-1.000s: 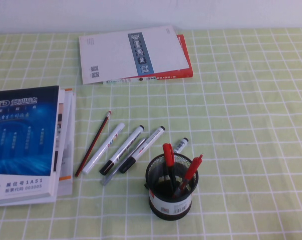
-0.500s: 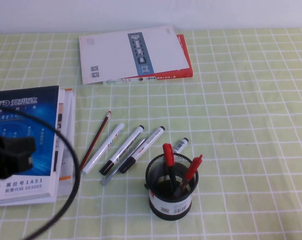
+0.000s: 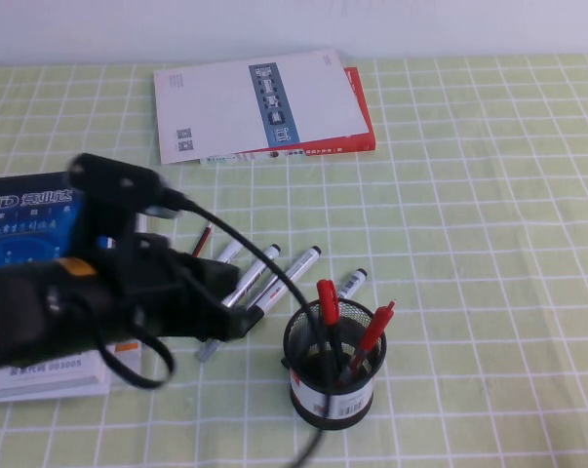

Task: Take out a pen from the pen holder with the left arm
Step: Pick up the pen from the pen holder

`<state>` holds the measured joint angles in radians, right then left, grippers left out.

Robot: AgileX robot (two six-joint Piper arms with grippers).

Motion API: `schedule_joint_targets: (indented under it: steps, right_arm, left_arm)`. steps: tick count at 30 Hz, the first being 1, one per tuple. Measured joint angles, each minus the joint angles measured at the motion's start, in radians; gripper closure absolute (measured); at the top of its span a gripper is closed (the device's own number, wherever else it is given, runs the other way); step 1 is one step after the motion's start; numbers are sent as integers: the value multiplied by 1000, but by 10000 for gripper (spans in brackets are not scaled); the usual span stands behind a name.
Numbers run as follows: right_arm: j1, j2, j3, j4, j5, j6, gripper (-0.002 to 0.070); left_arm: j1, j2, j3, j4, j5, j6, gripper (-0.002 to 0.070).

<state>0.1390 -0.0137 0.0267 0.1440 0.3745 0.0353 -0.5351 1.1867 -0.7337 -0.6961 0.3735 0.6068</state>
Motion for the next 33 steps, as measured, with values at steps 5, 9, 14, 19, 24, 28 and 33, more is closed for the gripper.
schedule_joint_targets:
  steps: [5, 9, 14, 19, 24, 28, 33]
  right_arm:
    - [0, 0, 0, 0, 0, 0, 690]
    - [0, 0, 0, 0, 0, 0, 690]
    - [0, 0, 0, 0, 0, 0, 690]
    - [0, 0, 0, 0, 0, 0, 690]
    - [0, 0, 0, 0, 0, 0, 690]
    - [0, 0, 0, 0, 0, 0, 690]
    - [0, 0, 0, 0, 0, 0, 690]
  left_arm:
    - [-182, 33, 0, -7, -173, 8, 675]
    - [-280, 34, 35, -12, -342, 14, 675]
    - [-357, 36, 111, -6, -570, -23, 675]
    - [-411, 106, 296, 390, -960, -664, 639]
    - [-411, 171, 264, 446, -948, -791, 426]
    - [-411, 216, 202, 455, -841, -826, 323]
    - [-411, 270, 95, 457, -698, -835, 301]
